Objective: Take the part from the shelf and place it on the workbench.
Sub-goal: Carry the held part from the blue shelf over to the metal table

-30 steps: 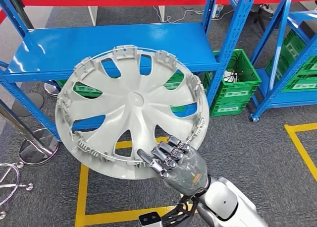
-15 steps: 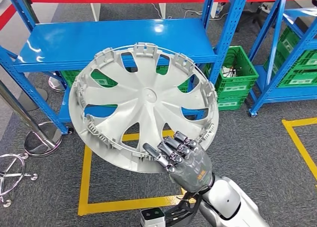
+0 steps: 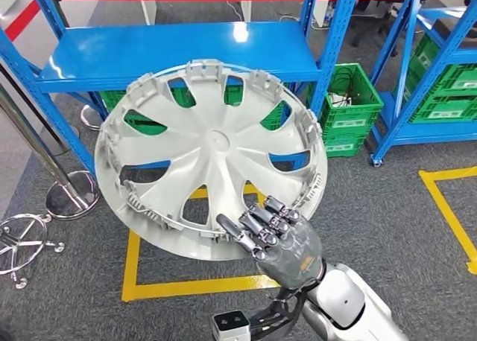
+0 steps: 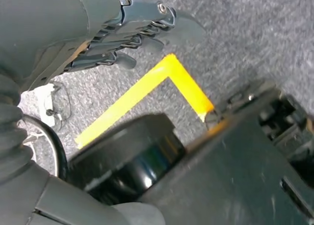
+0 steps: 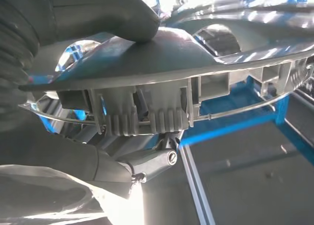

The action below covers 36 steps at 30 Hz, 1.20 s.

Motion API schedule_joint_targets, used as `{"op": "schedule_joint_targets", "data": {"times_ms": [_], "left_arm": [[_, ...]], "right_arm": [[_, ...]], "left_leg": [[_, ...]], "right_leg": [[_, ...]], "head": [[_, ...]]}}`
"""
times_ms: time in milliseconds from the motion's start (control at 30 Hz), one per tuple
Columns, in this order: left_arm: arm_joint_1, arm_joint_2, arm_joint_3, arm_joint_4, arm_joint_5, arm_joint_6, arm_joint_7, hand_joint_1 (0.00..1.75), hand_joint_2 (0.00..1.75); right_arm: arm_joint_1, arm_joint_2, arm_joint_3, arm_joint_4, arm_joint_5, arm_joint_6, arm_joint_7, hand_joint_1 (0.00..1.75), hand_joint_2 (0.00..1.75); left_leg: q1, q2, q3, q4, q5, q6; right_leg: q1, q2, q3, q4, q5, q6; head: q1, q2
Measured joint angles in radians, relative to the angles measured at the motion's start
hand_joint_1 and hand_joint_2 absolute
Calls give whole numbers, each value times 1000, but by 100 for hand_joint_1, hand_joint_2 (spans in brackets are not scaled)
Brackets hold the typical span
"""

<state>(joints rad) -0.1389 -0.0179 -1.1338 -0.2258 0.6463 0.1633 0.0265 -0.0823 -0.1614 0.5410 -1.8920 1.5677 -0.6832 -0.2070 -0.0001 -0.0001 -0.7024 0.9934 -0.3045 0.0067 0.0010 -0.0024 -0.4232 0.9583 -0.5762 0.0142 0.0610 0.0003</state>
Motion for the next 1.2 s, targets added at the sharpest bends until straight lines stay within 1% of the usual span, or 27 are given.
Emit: {"op": "schedule_joint_targets", "data": {"times_ms": [33, 67, 100, 167, 200, 233, 267, 300, 333, 367, 433, 467, 533, 567, 600, 667, 700, 733, 800, 833, 867, 900, 967, 1033, 1067, 1133, 1200], "left_arm": [[1, 1, -1, 0, 0, 0, 0, 0, 175], [2, 2, -2, 0, 0, 0, 0, 0, 175], [2, 3, -2, 0, 0, 0, 0, 0, 175], [0, 4, -2, 0, 0, 0, 1, 0, 175], [-1, 4, -2, -1, -1, 0, 2, 0, 175], [-2, 4, -2, -1, -3, 0, 2, 0, 175], [-2, 4, -2, -1, -5, 0, 3, 0, 175], [-2, 4, -3, -1, -7, 1, 5, 0, 175], [-3, 4, -4, -1, -10, 1, 6, 0, 175], [-4, 4, -4, -2, -13, 1, 8, 0, 175], [-9, 4, -8, -5, -19, 1, 11, 0, 175], [-11, 4, -9, -6, -22, 1, 12, 0, 175], [-11, 4, -12, -7, -26, 1, 14, 0, 175], [-12, 5, -12, -8, -28, 0, 14, 0, 175], [-12, 4, -13, -8, -30, 0, 15, 0, 175], [-13, 4, -16, -9, -35, -1, 15, 0, 175], [-13, 4, -17, -10, -37, -1, 15, 0, 175], [-13, 3, -18, -10, -39, -2, 15, 0, 175], [-12, 3, -20, -10, -41, -4, 15, 0, 175], [-12, 3, -21, -10, -43, -6, 15, 0, 175], [-12, 3, -22, -11, -44, -6, 15, 0, 175], [-12, 3, -23, -12, -45, -7, 15, 0, 175], [-13, 4, -25, -14, -47, -10, 15, 0, 175], [-12, 5, -25, -14, -48, -14, 16, 0, 175], [-11, 5, -25, -14, -49, -16, 16, 0, 175], [-10, 6, -25, -14, -50, -19, 17, 0, 175], [-11, 6, -25, -14, -50, -20, 17, 0, 175]], "right_arm": [[-2, 0, 0, 0, 0, 0, 0, 175, 175], [-3, 0, 0, 0, 1, 0, -1, 175, 175], [-3, 0, 1, 0, 1, 0, -1, 175, 175], [-4, 0, 1, 0, 1, 0, 0, 175, 175], [-3, 0, 1, 0, 1, 0, 0, 175, 175], [-3, 0, 1, 0, 1, 0, -1, 175, 175], [-3, 0, 0, 0, 1, 0, -2, 175, 175], [-3, 0, 0, 0, 1, 0, -3, 175, 175], [-3, 0, 0, 0, 1, 0, -5, 175, 175], [-3, 0, 0, 0, 1, 0, -6, 175, 175], [-4, 0, -1, 0, 1, -1, -10, 175, 175], [-4, 0, -1, 0, 0, -1, -10, 175, 175], [-4, 0, -1, 0, 0, -1, -11, 175, 175], [-4, 0, -1, 1, 0, -1, -11, 175, 175], [-4, 0, -1, 1, 0, -1, -11, 175, 175], [-5, 0, -1, 1, 0, -1, -10, 175, 175], [-5, 0, -1, 1, 0, -1, -10, 175, 175], [-5, 0, -1, 3, 0, -1, -10, 175, 175], [-5, 0, 0, 6, 0, -1, -7, 175, 175], [-5, 0, 0, 7, 1, -1, -4, 175, 175], [-6, 0, 0, 7, 1, -1, -2, 175, 175], [-9, 1, 1, 8, 0, -1, 0, 175, 175], [-15, 1, 1, 8, 0, -1, 3, 175, 175], [-17, 2, 2, 9, 0, -1, 7, 175, 175], [-18, 2, 3, 10, 1, -1, 9, 175, 175], [-19, 2, 4, 10, 1, -1, 13, 175, 175], [-19, 3, 4, 12, 1, -1, 17, 175, 175]], "left_leg": [[1, -1, -5, 0, -5, -6], [2, -1, -12, 15, -35, -12], [4, -2, -21, 51, -87, -18], [7, -2, -38, 183, -209, -28], [8, -2, -40, 251, -239, -31], [9, -2, -34, 298, -241, -34], [9, -2, -14, 314, -222, -35], [10, -2, 23, 291, -197, -34], [11, -2, 77, 234, -184, -32], [10, -3, 138, 155, -191, -28], [6, -4, 218, 35, -225, -16], [2, -5, 227, 10, -232, -9], [0, -2, 208, 4, -212, 6], [0, 1, 196, 2, -199, 15], [2, 3, 180, -1, -185, 22], [2, 4, 145, -1, -159, 30], [2, 4, 127, -1, -146, 31], [2, 5, 108, 0, -132, 30], [1, 6, 73, 1, -104, 26], [1, 6, 59, 2, -92, 23], [0, 6, 49, 3, -81, 19], [-2, 5, 43, 6, -71, 15], [-4, 4, 38, 8, -53, 4], [0, 4, 33, 7, -41, -9], [2, 4, 29, 16, -53, -17], [5, 3, 4, 92, -125, -29], [5, 3, -32, 229, -210, -38]], "right_leg": [[-1, -1, -11, -1, 13, -7], [-3, -3, -26, -2, 29, -14], [-6, -6, -43, -4, 46, -20], [-5, -9, -74, -1, 78, -27], [-5, -10, -91, 2, 93, -27], [-5, -11, -110, 8, 107, -25], [-5, -11, -133, 15, 120, -23], [-5, -11, -156, 23, 131, -20], [-5, -10, -176, 33, 141, -16], [-4, -10, -193, 42, 148, -11], [-3, -11, -211, 52, 166, -1], [-4, -12, -215, 51, 176, 4], [-8, -11, -225, 50, 186, 16], [-10, -8, -234, 62, 164, 21], [-11, -5, -249, 94, 122, 26], [-12, -2, -282, 209, 17, 33], [-12, -1, -295, 276, -11, 36], [-12, -1, -298, 327, -10, 37], [-12, -1, -265, 347, 52, 35], [-12, -1, -222, 307, 80, 32], [-11, -2, -157, 234, 83, 28], [-10, -2, -90, 146, 61, 23], [-6, -1, -10, 24, 10, 14], [-6, -1, -12, 1, 7, 2], [-7, -2, -17, 0, 15, -6], [-9, -6, -30, 0, 32, -20], [-9, -7, -41, 2, 46, -24]], "head": [[1, 0], [-2, 0], [-6, 0], [-11, 0], [-12, 0], [-12, 0], [-12, 0], [-12, 0], [-12, 0], [-12, 0], [-12, 0], [-12, 0], [-13, 0], [-12, 0], [-11, 0], [-8, 0], [-7, 0], [-6, 0], [-6, 0], [-6, 0], [-5, 0], [-5, 0], [-4, 0], [-4, 0], [-5, 0], [-10, 0], [-13, 0]]}}
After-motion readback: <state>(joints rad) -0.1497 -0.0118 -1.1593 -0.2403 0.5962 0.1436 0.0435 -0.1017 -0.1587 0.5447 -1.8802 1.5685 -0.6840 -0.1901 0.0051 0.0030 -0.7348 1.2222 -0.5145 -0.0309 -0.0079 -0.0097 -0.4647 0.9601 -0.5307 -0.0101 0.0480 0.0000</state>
